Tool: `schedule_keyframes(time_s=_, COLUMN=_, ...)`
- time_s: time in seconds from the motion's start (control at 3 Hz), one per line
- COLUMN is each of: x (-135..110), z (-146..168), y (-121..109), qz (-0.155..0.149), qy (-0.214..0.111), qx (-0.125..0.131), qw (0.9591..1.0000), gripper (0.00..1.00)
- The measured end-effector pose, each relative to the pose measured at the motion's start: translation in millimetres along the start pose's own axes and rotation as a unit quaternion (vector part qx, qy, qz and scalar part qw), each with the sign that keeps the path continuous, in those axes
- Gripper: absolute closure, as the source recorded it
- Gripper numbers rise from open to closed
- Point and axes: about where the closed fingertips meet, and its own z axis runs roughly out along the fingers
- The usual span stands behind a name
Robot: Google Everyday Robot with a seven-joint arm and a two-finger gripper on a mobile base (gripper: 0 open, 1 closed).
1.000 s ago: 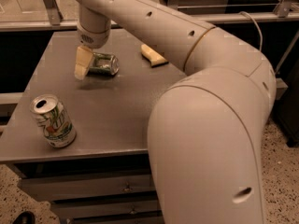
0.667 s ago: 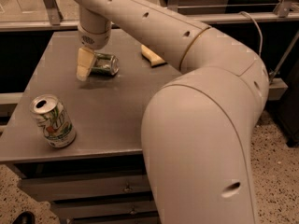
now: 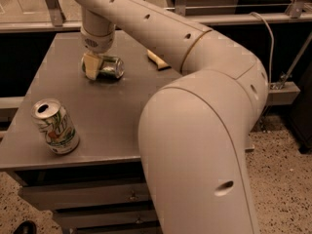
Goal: Place green can upright
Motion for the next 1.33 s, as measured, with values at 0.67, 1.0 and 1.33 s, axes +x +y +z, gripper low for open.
schedule_keyframes(time_s=0.67, x=0.5, z=-38.7, y=-0.4, qz=0.000, qy=-0.049, qx=0.009, qw=0.9988, gripper=0.91)
schedule_keyframes(time_s=1.0, x=9.4, z=-91.8, y=-4.2, qz=0.005, qy=-0.145, qx=0.030, qw=0.9890, gripper=1.00)
schedule_keyframes(time_s=1.33, x=13.3, z=-121.2, y=4.2, qz=0.005, qy=-0.252, qx=0.022, qw=0.9675, gripper=1.00)
